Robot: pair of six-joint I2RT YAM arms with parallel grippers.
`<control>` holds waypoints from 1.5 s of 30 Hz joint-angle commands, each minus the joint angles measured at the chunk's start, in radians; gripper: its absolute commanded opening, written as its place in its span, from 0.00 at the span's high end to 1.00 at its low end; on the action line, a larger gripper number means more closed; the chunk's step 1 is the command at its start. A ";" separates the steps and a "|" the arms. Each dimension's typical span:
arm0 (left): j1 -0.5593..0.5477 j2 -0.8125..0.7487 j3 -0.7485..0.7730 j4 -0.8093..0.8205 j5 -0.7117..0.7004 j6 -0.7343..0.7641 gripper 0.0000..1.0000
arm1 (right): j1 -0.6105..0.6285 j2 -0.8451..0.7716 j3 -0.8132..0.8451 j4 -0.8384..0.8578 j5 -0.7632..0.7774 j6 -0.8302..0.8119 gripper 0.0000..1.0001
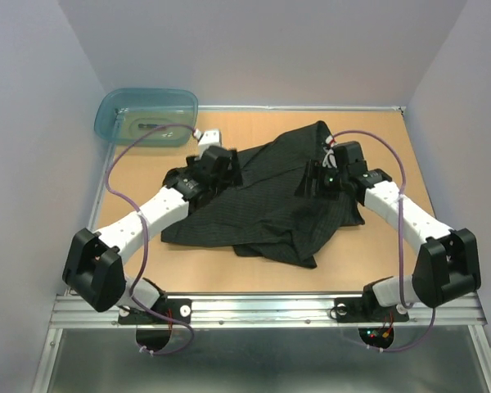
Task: Fold and stack the long sleeve shirts
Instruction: Flatten the shirt out
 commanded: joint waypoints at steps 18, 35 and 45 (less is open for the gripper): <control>0.341 0.118 -0.394 0.082 0.281 -0.182 0.10 | -0.111 0.367 -0.017 0.161 0.309 0.173 0.57; 0.346 -0.121 -0.330 -0.007 0.221 -0.173 0.05 | 0.376 0.011 -0.012 0.023 0.251 -0.255 0.23; 0.346 -0.366 -0.475 -0.097 0.187 -0.230 0.05 | 0.801 0.045 -0.113 -0.058 0.463 -0.106 0.25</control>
